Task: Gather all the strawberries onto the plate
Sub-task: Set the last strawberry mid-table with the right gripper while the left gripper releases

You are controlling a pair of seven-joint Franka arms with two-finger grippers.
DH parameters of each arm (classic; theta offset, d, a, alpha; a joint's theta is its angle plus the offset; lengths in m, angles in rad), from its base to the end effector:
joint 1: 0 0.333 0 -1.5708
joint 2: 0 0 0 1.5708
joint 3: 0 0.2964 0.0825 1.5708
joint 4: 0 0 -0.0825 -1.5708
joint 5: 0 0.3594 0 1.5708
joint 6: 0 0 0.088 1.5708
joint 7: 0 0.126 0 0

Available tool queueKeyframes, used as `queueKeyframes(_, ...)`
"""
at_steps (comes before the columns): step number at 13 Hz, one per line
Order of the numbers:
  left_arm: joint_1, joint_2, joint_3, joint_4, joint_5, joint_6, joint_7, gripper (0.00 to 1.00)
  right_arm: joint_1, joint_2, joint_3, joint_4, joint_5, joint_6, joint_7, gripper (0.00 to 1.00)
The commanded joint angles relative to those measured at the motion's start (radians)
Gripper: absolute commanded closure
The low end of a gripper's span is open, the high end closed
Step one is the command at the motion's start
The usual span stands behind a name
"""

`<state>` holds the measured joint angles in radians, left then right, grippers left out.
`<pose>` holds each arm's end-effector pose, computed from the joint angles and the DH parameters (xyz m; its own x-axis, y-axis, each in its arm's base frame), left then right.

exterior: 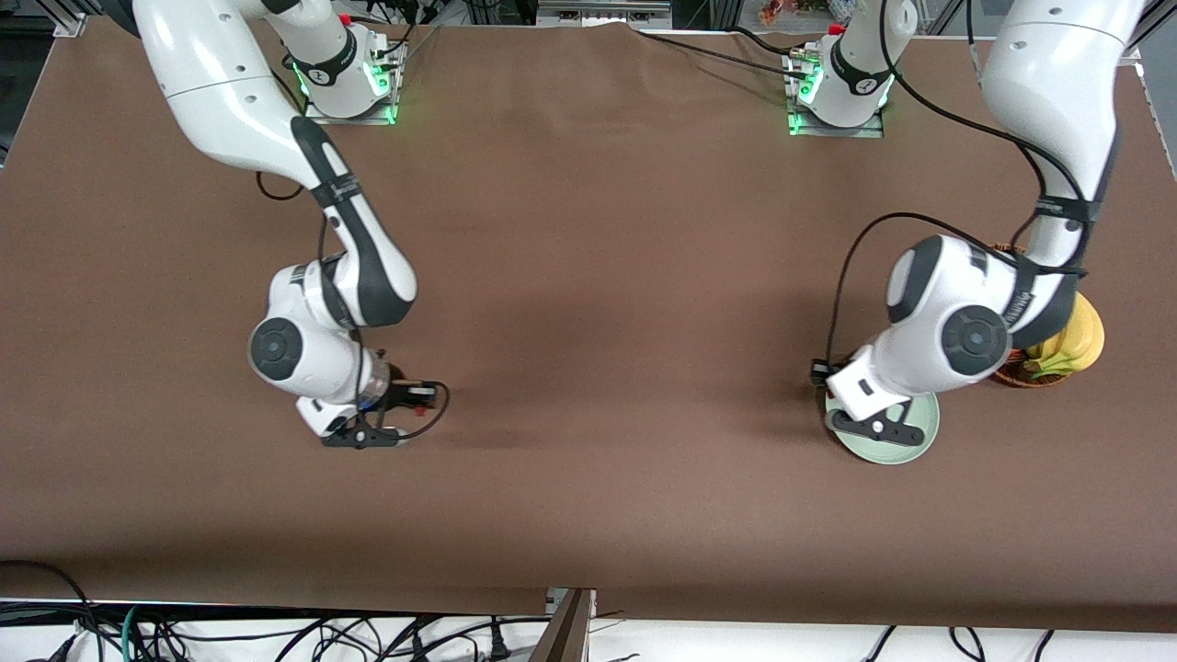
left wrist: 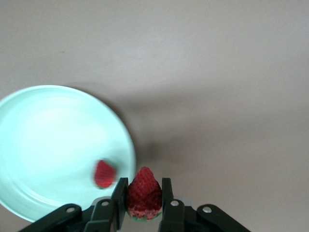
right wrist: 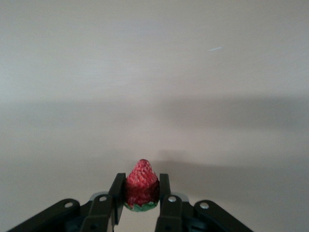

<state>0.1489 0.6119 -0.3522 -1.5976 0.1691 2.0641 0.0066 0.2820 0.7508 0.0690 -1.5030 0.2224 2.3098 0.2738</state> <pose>0.6403 -0.0949 0.2617 0.9631 -0.2488 -0.1026 -0.2436 -0.9680 0.0607 0.6469 0.2373 0.2117 0.9961 -0.0857 -0.0228 -0.0887 -0.9717 -0.2189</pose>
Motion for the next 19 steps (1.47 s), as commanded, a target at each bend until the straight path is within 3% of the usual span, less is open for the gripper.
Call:
queueKeyframes(1,0.044,0.045,-0.004,-0.001,0.058,0.049,0.137,0.93,0.075,0.024,0.032,0.055,0.032,0.008,0.236,0.85)
queueKeyframes(3,0.069,0.060,-0.004,-0.002,0.061,0.073,0.223,0.82,0.184,0.067,0.031,0.099,0.029,0.102,0.426,0.83)
queueKeyframes(4,0.072,0.060,-0.004,-0.002,0.061,0.068,0.231,0.54,0.239,0.097,0.031,0.112,0.028,0.185,0.517,0.83)
queueKeyframes(5,0.067,0.058,-0.004,-0.002,0.061,0.067,0.227,0.20,0.291,0.129,0.029,0.127,0.025,0.260,0.607,0.82)
queueKeyframes(6,0.066,0.055,-0.004,-0.001,0.061,0.065,0.217,0.04,0.342,0.160,0.026,0.142,0.023,0.332,0.683,0.82)
queueKeyframes(9,0.070,0.046,-0.011,0.004,0.044,0.042,0.211,0.00,0.443,0.234,0.006,0.172,0.022,0.488,0.829,0.67)
queueKeyframes(11,0.057,0.020,-0.019,0.045,-0.023,-0.066,0.153,0.00,0.494,0.240,-0.037,0.172,0.022,0.514,0.873,0.48)
queueKeyframes(12,0.037,0.006,-0.019,0.065,-0.064,-0.126,0.107,0.00,0.505,0.239,-0.047,0.172,0.022,0.514,0.875,0.18)
queueKeyframes(13,0.026,-0.004,-0.028,0.071,-0.086,-0.149,0.061,0.00,0.502,0.228,-0.061,0.172,0.022,0.511,0.872,0.00)
queueKeyframes(14,0.026,-0.008,-0.053,0.070,-0.098,-0.153,-0.003,0.00,0.496,0.210,-0.072,0.172,0.025,0.502,0.868,0.00)
queueKeyframes(16,0.020,-0.003,-0.117,0.057,-0.111,-0.153,-0.187,0.00,0.467,0.141,-0.119,0.172,0.017,0.330,0.846,0.00)
queueKeyframes(17,-0.003,0.003,-0.140,0.057,-0.111,-0.144,-0.276,0.00,0.447,0.099,-0.151,0.173,0.009,0.213,0.785,0.00)
queueKeyframes(19,-0.069,0.028,-0.140,0.068,-0.111,-0.090,-0.387,0.00,0.343,0.038,-0.149,0.173,0.015,0.049,0.554,0.00)
